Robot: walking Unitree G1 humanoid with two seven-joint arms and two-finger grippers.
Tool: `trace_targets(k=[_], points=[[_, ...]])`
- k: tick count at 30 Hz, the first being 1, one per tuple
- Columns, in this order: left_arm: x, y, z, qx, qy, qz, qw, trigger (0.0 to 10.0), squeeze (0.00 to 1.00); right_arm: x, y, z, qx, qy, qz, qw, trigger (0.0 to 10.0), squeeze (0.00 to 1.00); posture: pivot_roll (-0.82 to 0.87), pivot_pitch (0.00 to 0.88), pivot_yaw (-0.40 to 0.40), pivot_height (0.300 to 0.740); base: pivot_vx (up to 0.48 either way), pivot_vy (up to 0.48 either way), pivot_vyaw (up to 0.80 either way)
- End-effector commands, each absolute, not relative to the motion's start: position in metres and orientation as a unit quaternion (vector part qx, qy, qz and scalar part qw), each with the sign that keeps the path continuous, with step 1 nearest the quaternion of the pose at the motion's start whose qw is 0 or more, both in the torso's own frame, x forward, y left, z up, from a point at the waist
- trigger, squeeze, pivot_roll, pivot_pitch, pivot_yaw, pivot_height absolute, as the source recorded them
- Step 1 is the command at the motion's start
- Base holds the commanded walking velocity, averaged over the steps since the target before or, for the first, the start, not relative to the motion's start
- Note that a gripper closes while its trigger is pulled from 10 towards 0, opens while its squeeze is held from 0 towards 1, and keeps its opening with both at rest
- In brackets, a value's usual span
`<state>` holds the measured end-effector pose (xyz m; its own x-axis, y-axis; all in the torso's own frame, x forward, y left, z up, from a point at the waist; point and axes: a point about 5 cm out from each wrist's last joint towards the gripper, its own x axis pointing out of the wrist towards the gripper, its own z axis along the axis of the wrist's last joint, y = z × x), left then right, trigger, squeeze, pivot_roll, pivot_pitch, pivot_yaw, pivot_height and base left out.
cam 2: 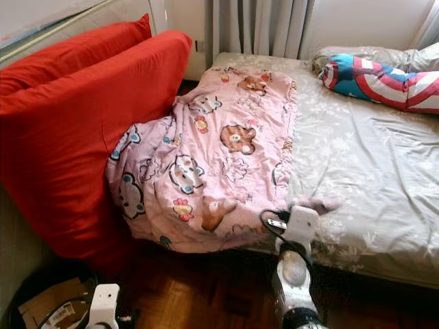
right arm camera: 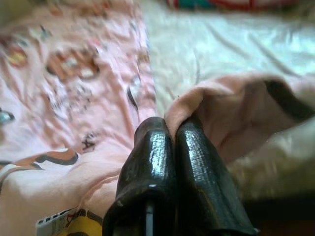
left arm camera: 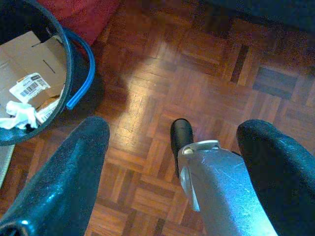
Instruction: Clean up the room
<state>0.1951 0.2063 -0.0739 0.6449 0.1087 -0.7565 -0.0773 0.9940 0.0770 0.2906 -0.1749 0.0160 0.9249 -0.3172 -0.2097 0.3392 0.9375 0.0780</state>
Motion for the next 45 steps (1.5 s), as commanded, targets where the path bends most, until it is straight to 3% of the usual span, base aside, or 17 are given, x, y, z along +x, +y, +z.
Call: trace_targets(k=[1,9,18,19,20,21,38,41,42,43,44,45], points=[[0.189,0.208,-0.077,0.019,0.431,0.050,0.901,10.0,0.00,0.290,-0.173,0.013,0.066,0.110,-0.166,0.978,10.0,0.00,0.03,0.064,-0.010,0.740,0.000,0.000,0.00],[0.190,0.208,-0.077,0.025,0.432,0.043,0.901,10.0,0.00,0.285,-0.159,-0.003,0.057,0.178,-0.122,0.975,10.0,0.00,0.03,0.064,-0.010,0.740,0.000,0.000,0.00],[0.190,0.208,-0.077,0.027,0.432,0.040,0.900,10.0,0.00,0.286,-0.156,-0.001,0.066,0.177,-0.112,0.976,10.0,0.00,0.03,0.066,-0.010,0.740,0.000,0.000,0.00],[0.190,0.208,-0.077,0.027,0.432,0.040,0.901,10.0,0.00,0.287,-0.157,-0.001,0.068,0.176,-0.111,0.976,10.0,0.25,0.03,0.066,-0.010,0.740,0.000,0.000,0.00],[0.190,0.208,-0.077,0.026,0.432,0.040,0.901,10.0,0.00,0.287,-0.157,-0.001,0.068,0.176,-0.110,0.976,10.0,0.89,0.03,0.067,-0.010,0.740,0.000,0.000,0.00],[0.190,0.207,-0.077,0.026,0.432,0.040,0.901,10.0,0.00,0.287,-0.157,-0.001,0.068,0.176,-0.109,0.976,10.0,1.00,0.03,0.067,-0.010,0.740,0.000,0.000,0.00],[0.190,0.208,-0.077,0.027,0.432,0.038,0.901,10.0,0.00,0.287,-0.151,-0.001,0.072,0.178,-0.091,0.977,10.0,1.00,0.03,0.068,-0.009,0.740,0.000,0.000,0.00],[0.190,0.208,-0.077,0.028,0.432,0.037,0.901,10.0,0.00,0.286,-0.149,-0.003,0.075,0.185,-0.080,0.977,10.0,0.96,0.03,0.068,-0.009,0.740,0.000,0.000,0.00],[0.190,0.208,-0.077,0.028,0.432,0.036,0.900,10.0,0.00,0.285,-0.146,-0.005,0.076,0.192,-0.069,0.976,10.0,0.67,0.03,0.067,-0.010,0.740,0.000,0.000,0.00],[0.190,0.208,-0.077,0.028,0.432,0.036,0.900,10.0,0.00,0.285,-0.146,-0.005,0.076,0.192,-0.069,0.976,10.0,0.67,0.03,0.067,-0.010,0.740,0.000,0.000,0.00],[0.190,0.207,-0.077,0.029,0.433,0.035,0.900,10.0,0.00,0.281,-0.144,-0.009,0.074,0.204,-0.053,0.975,10.0,0.09,0.03,0.067,-0.011,0.740,0.000,0.000,0.00],[0.190,0.207,-0.077,0.029,0.433,0.035,0.900,10.0,0.00,0.280,-0.143,-0.011,0.072,0.208,-0.048,0.974,10.0,0.00,0.02,0.067,-0.011,0.740,0.000,0.000,0.00]])
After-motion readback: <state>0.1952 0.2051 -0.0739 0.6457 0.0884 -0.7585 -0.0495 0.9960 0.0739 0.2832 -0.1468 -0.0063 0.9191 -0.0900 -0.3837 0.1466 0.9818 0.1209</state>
